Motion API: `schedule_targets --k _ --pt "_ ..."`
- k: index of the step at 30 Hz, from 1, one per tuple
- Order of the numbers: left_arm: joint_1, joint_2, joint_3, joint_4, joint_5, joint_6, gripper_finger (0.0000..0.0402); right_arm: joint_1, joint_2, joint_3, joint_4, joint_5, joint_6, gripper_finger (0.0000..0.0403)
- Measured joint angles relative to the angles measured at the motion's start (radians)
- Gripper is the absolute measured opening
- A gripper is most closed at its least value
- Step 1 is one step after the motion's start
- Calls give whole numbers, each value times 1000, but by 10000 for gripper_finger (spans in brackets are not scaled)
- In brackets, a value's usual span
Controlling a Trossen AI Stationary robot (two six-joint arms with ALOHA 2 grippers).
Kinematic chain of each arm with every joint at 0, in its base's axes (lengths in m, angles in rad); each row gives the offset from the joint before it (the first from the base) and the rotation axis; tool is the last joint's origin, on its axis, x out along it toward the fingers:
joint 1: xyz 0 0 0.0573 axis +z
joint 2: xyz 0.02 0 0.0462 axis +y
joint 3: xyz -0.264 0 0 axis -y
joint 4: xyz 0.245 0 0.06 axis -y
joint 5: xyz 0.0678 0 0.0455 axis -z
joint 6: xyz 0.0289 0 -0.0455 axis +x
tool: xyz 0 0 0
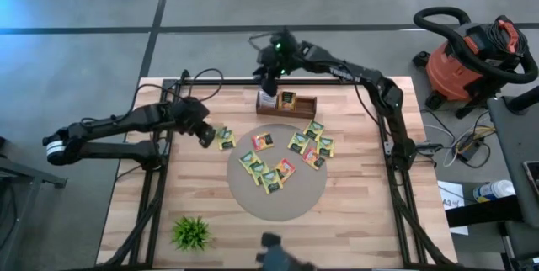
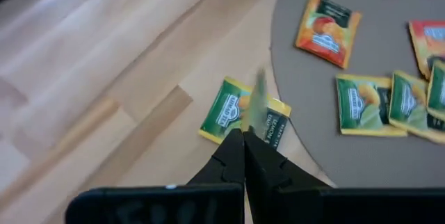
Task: Pick & Place Tea
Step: Put the yellow tea bag into the right section of the wooden organizer
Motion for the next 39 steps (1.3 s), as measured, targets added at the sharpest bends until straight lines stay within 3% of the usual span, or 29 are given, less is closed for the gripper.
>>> schedule_targets --k 9,14,24,39 --pt "0 0 72 3 31 277 0 172 1 -2 -48 7 -48 132" --pt "-1 7 118 8 89 367 0 231 1 -10 -43 93 -54 154" --pt "-23 135 210 44 106 527 0 264 34 -11 -46 114 32 217" --pt "-29 309 377 79 105 609 0 268 33 -13 -45 120 96 218"
